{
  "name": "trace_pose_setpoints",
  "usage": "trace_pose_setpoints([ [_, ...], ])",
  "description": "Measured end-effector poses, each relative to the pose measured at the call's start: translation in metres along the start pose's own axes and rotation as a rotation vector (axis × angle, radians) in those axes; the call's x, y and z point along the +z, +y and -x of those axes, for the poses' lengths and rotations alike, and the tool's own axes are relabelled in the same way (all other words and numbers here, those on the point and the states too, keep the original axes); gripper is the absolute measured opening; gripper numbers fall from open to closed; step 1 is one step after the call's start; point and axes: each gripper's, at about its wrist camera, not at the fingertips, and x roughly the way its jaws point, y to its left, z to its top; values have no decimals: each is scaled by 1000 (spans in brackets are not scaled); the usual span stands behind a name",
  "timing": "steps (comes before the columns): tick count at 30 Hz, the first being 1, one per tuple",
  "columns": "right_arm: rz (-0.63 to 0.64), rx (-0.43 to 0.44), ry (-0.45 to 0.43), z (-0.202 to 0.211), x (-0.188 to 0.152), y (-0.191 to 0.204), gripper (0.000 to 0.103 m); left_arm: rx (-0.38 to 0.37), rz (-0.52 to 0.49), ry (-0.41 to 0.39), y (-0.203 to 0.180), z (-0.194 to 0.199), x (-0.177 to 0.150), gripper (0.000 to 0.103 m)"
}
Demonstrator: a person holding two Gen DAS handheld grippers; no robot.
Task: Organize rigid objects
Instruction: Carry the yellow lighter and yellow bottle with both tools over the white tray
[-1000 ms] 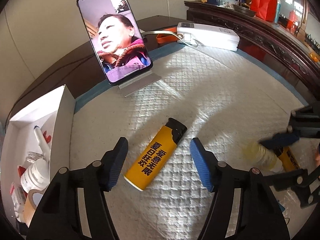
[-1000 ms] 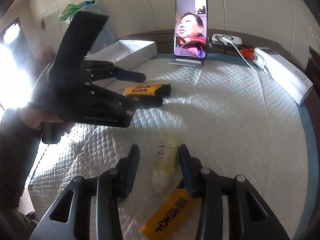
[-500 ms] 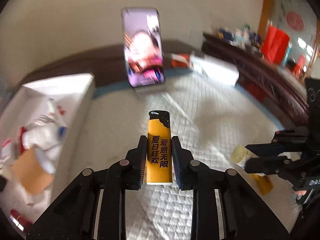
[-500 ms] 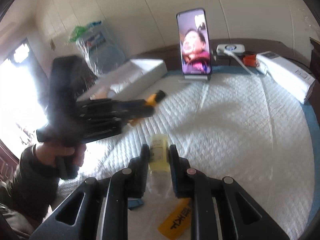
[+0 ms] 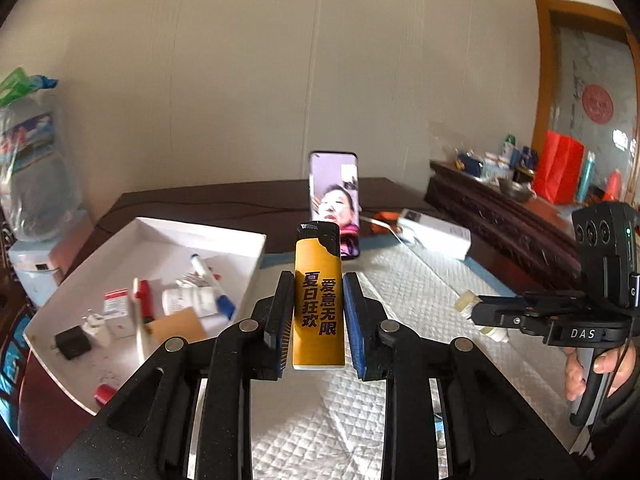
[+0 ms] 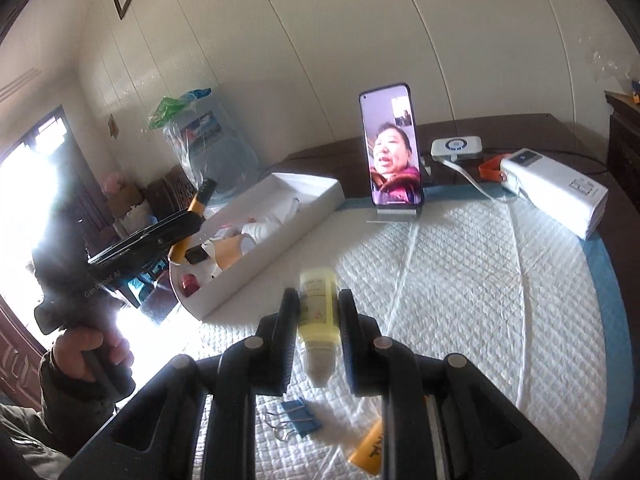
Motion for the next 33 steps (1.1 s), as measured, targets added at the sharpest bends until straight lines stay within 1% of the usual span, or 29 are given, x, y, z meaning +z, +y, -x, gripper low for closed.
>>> trace_pose_setpoints([
  [13,19,16,-31,10,15,16,19,61,73,-66,27,28,-2,23],
  [21,29,33,-33,9,29,25,19,120,127,-108,57,48,-4,23],
  [24,47,45,-34,5,37,33,19,168,149,-124,73,59,-7,23],
  [29,55,92,-3,-12,52,51,19,271,201,-154,111,77,-5,24],
  [33,74,134,29,-36,69,72,19,316,241,-160,137,86,-1,24],
])
